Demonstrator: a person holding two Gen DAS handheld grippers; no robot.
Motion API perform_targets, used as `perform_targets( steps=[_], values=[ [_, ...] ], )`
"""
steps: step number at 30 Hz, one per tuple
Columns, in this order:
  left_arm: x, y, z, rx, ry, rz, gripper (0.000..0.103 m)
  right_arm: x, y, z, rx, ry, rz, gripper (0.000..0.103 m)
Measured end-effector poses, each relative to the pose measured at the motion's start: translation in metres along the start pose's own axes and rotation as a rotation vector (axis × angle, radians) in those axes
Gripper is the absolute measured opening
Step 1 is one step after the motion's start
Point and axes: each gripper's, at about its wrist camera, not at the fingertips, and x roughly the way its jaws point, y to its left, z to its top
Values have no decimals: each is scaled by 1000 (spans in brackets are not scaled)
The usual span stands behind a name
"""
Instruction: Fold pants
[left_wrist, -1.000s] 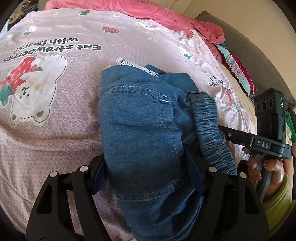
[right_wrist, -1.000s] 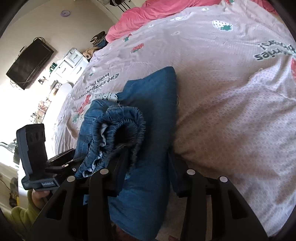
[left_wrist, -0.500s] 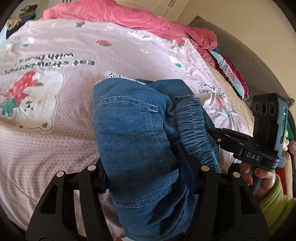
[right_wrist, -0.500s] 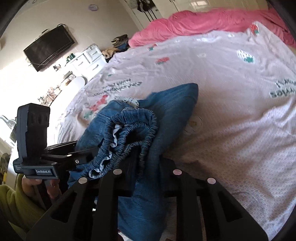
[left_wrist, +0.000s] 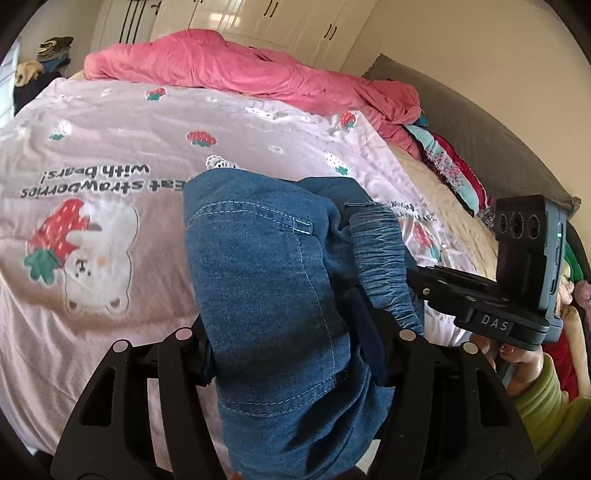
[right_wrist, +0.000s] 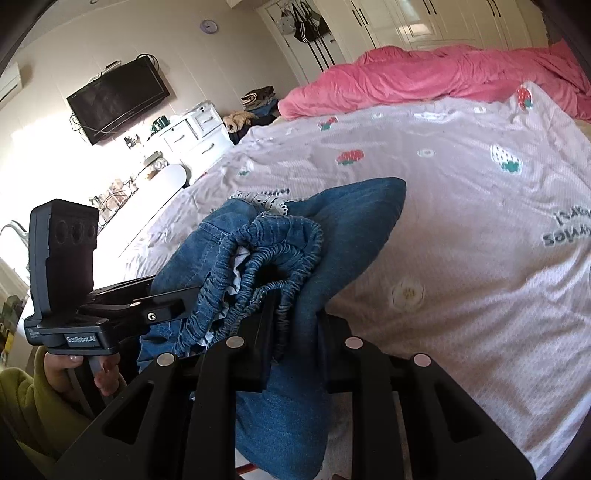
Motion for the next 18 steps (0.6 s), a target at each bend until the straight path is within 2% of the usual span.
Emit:
perform_targets(
  steps=[18],
  values=[
    [39, 25, 55, 2, -23, 35, 51, 32, -17, 59, -18, -18, -37, 18]
  ],
)
